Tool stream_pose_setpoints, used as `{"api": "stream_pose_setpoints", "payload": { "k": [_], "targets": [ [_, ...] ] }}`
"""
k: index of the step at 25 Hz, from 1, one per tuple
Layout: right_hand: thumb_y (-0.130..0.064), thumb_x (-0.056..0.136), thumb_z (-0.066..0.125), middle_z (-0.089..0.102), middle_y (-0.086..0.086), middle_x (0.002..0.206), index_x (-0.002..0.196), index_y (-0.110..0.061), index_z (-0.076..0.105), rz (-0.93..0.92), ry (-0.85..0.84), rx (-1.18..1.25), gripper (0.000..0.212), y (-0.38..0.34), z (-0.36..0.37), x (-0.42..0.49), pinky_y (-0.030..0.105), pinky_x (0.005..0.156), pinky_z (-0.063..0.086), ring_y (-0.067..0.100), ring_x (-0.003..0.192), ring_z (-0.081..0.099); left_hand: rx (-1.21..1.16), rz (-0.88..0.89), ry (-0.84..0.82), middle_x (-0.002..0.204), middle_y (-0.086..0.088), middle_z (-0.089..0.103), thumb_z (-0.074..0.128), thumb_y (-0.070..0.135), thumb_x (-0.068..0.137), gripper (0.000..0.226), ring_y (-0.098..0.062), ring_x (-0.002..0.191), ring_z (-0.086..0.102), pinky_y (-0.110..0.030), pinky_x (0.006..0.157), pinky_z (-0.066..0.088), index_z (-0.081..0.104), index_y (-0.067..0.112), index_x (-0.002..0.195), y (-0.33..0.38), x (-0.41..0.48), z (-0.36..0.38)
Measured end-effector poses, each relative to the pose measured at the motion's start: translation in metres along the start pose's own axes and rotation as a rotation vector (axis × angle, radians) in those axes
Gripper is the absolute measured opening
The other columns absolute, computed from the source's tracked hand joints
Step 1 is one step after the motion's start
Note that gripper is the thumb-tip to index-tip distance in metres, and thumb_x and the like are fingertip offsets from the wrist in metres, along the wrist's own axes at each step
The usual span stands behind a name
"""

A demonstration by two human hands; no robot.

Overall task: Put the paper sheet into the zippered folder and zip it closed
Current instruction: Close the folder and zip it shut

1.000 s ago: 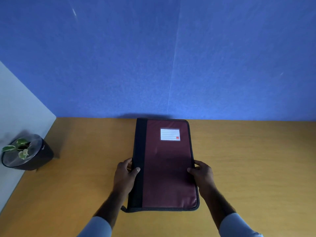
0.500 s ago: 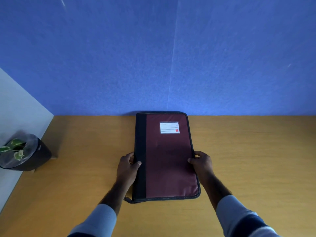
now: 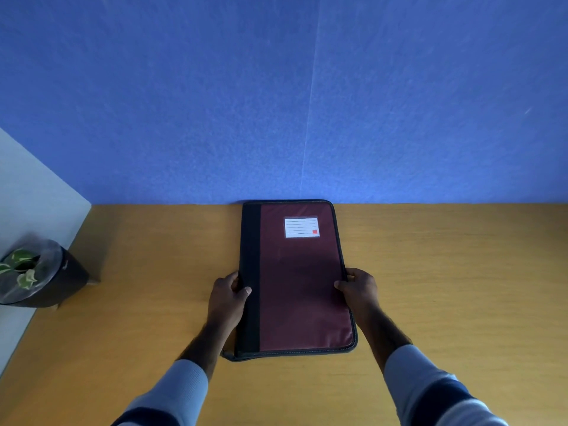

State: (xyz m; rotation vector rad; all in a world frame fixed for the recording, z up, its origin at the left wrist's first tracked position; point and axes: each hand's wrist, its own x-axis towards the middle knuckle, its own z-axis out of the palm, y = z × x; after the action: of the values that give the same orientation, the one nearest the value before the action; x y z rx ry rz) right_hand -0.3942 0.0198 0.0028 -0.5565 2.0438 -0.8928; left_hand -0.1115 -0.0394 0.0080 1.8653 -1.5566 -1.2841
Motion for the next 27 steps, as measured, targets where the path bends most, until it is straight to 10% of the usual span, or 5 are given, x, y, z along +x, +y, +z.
{"api": "stream_pose_setpoints", "payload": {
  "k": [10, 19, 27],
  "targets": [
    [-0.014, 0.088, 0.070, 0.072, 0.006, 0.116, 0.131, -0.013, 0.066, -0.084, 0.002, -0.162, 0.043, 0.001, 0.001, -0.003, 0.047, 0.087, 0.061, 0.025, 0.101, 0.069, 0.226, 0.098, 0.039, 0.152, -0.014, 0.043, 0.059, 0.022, 0.102, 0.060, -0.027, 0.136, 0.048, -0.029, 0.101, 0.044, 0.036, 0.009, 0.155, -0.005, -0.002, 0.005],
    [-0.064, 0.101, 0.028, -0.012, 0.001, 0.170, 0.163, -0.020, 0.000, -0.557, -0.022, -0.954, 0.081, 0.034, 0.034, -0.038, 0.040, 0.128, -0.003, 0.020, 0.157, -0.015, 0.817, 0.518, -0.010, 0.169, -0.003, -0.018, 0.025, 0.055, 0.105, 0.074, -0.021, 0.156, -0.018, -0.040, 0.128, -0.002, -0.006, 0.019, 0.161, -0.022, -0.036, 0.048],
    [-0.069, 0.098, 0.010, -0.020, 0.002, 0.168, 0.158, -0.020, -0.014, -0.544, -0.020, -1.025, 0.081, 0.044, 0.035, -0.047, 0.045, 0.127, -0.007, 0.023, 0.154, -0.024, 0.912, 0.467, -0.065, 0.166, 0.001, -0.028, 0.004, 0.061, 0.101, 0.074, -0.019, 0.154, -0.026, -0.040, 0.123, -0.013, -0.018, 0.020, 0.159, -0.029, -0.041, 0.048]
  ]
}}
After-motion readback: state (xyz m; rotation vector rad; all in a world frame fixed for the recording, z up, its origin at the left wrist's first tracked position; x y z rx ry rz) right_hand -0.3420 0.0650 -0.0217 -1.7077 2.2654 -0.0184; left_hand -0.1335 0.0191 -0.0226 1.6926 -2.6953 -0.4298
